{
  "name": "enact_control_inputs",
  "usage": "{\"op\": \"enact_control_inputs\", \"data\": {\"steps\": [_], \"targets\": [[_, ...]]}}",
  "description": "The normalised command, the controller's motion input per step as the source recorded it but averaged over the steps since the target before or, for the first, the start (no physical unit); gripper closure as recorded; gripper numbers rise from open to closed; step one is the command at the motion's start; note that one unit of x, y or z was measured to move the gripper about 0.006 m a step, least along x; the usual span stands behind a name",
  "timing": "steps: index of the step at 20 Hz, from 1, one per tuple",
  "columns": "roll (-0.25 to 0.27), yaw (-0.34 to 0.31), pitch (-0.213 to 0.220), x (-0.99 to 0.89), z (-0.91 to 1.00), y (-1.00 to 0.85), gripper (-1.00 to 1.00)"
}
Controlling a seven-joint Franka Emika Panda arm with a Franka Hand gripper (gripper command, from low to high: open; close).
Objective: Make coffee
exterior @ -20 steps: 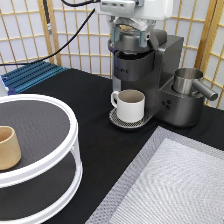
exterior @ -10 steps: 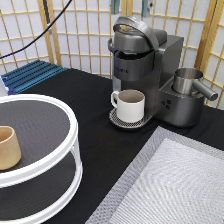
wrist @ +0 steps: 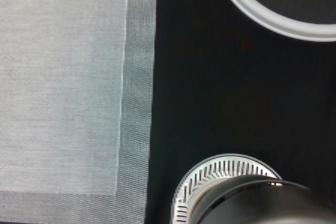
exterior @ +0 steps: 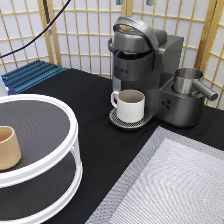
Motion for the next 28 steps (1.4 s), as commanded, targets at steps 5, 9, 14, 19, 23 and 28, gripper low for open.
{"op": "enact_control_inputs", "data": {"steps": [5, 9, 14, 19, 23, 28], "targets": [[0.021, -0.055, 0.030, -0.06, -0.47, -0.34, -1.00], [0.018, -0.050, 0.000, -0.20, -0.64, -0.37, -1.00], [0.058, -0.036, 0.000, -0.15, -0.69, -0.57, -1.00], [0.150, -0.018, 0.000, 0.00, -0.76, -0.82, -1.00], [0.112, 0.000, 0.000, 0.11, -0.65, -0.29, -1.00], [0.003, 0.000, 0.001, 0.08, -0.52, 0.15, -1.00]]}}
